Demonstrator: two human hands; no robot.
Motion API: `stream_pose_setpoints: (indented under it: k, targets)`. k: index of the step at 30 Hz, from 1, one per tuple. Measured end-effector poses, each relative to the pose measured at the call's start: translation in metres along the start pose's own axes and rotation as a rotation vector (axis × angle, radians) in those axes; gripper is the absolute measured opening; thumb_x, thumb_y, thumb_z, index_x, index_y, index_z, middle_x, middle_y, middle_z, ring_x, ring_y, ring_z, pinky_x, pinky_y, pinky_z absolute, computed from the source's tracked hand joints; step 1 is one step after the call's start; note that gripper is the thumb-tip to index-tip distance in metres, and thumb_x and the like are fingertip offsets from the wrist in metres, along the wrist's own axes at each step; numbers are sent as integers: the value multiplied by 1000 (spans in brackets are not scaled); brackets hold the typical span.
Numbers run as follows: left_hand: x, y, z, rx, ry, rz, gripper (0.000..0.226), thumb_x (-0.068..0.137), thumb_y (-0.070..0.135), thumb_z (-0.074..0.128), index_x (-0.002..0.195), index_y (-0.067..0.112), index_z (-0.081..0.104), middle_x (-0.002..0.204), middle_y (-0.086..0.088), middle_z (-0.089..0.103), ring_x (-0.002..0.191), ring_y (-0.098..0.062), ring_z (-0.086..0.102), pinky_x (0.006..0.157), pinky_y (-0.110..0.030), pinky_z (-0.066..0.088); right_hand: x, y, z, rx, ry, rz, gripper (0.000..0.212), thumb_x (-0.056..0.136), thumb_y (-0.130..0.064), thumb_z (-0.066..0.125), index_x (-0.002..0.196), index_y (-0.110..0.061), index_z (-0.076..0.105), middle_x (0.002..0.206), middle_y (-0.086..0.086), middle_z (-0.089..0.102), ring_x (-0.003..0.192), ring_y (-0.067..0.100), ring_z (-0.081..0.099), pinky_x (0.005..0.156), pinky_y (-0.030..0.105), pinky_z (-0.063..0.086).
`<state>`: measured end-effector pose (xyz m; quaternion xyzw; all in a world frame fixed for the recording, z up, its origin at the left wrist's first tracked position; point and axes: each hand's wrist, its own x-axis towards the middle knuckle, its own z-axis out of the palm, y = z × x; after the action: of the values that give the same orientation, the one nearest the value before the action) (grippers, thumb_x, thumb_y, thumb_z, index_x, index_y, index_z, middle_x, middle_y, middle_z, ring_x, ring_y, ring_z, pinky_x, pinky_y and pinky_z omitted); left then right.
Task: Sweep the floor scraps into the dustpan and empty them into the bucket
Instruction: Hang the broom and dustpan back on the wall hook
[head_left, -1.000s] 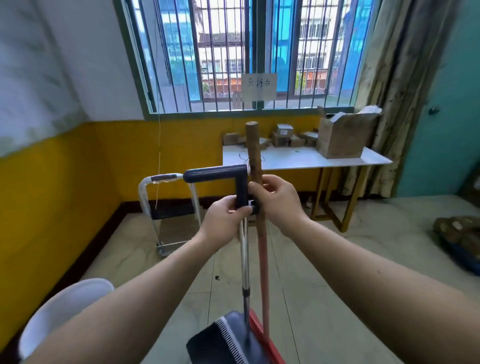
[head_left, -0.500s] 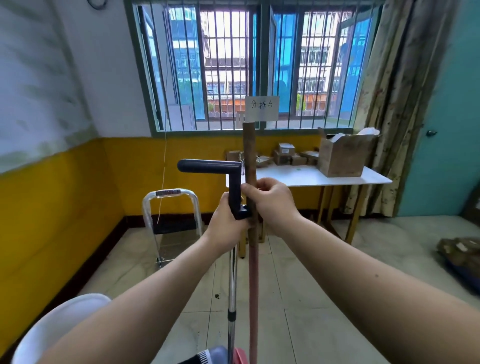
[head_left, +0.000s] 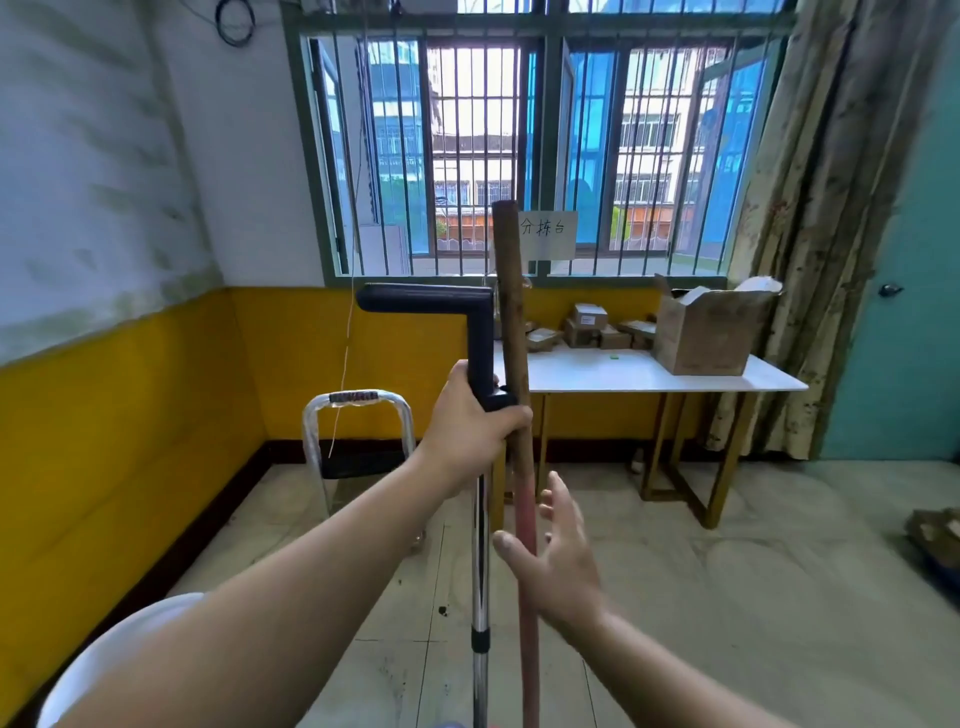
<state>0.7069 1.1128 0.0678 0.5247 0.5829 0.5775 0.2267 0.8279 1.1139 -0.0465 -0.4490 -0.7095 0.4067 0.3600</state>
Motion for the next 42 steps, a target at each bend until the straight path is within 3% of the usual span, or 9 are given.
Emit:
stream_pose_setpoints:
  k: [4, 8, 14, 21, 27, 32, 35, 39, 42]
  targets:
    - [8, 28, 7, -52, 13, 24, 48, 82, 11, 74, 116, 22, 42, 98, 3, 56, 87, -15, 64, 69, -24, 58, -2, -15, 29, -11, 115, -25, 114, 76, -47, 74, 147, -35, -14, 155, -5, 9, 143, 20, 19, 115, 45, 28]
    - [15, 47, 9, -118, 6, -30, 52, 81, 10, 74, 125, 17, 47, 100, 0, 60, 83, -17, 65, 75, -32, 60, 16, -29, 29, -42, 272, -41, 108, 78, -40, 74, 149, -29, -8, 152, -1, 18, 141, 19, 24, 115, 47, 26]
    - [23, 56, 6, -175, -44, -41, 27, 83, 9, 72, 108, 11, 60, 94, 1, 62, 88, -19, 63, 72, -27, 55, 28, -34, 24, -120, 324, -62, 92, 83, -35, 69, 146, -26, 2, 146, 0, 25, 136, 19, 31, 114, 41, 29]
    - [26, 53, 11, -158, -37, 50, 32, 83, 8, 72, 113, 13, 61, 97, 4, 70, 90, -14, 68, 65, -19, 53, 30, -35, 22, -142, 309, -49, 93, 83, -37, 68, 145, -27, -1, 146, 0, 24, 134, 19, 31, 111, 43, 34]
    - [28, 48, 17, -112, 14, 72, 12, 85, 16, 70, 92, 17, 61, 79, 1, 63, 78, -17, 67, 72, -28, 58, 35, -32, 17, -112, 231, -13, 77, 85, -30, 68, 140, -23, 15, 130, 1, 43, 114, 19, 50, 87, 29, 49]
    - [31, 41, 9, -91, 39, 34, 17, 84, 15, 72, 96, 14, 61, 82, -1, 63, 82, -21, 68, 72, -30, 59, 30, -33, 6, -140, 66, -88, 87, 76, -43, 75, 140, -24, 20, 128, -5, 38, 116, 15, 45, 97, 35, 48]
    - [28, 37, -2, -96, 67, 13, 17, 83, 13, 73, 94, 14, 61, 83, -1, 61, 83, -21, 65, 72, -31, 58, 32, -44, -22, -79, -14, -145, 68, 85, -50, 61, 141, -29, 29, 128, -6, 40, 107, 6, 48, 93, 32, 49]
    - [19, 33, -9, -88, 62, -8, 21, 82, 14, 73, 100, 11, 62, 90, -5, 64, 87, -23, 66, 78, -35, 58, 59, -105, -61, 78, 117, -222, 48, 98, -42, 41, 142, -22, 39, 141, -1, 45, 117, 4, 41, 95, 26, 38]
    - [11, 28, -7, -40, 63, -49, 21, 83, 18, 72, 101, 17, 61, 98, -6, 68, 93, -25, 68, 89, -46, 55, 69, -163, -72, 108, 43, -366, 41, 100, -43, 38, 134, -22, 48, 132, 0, 56, 119, 14, 52, 102, 39, 44]
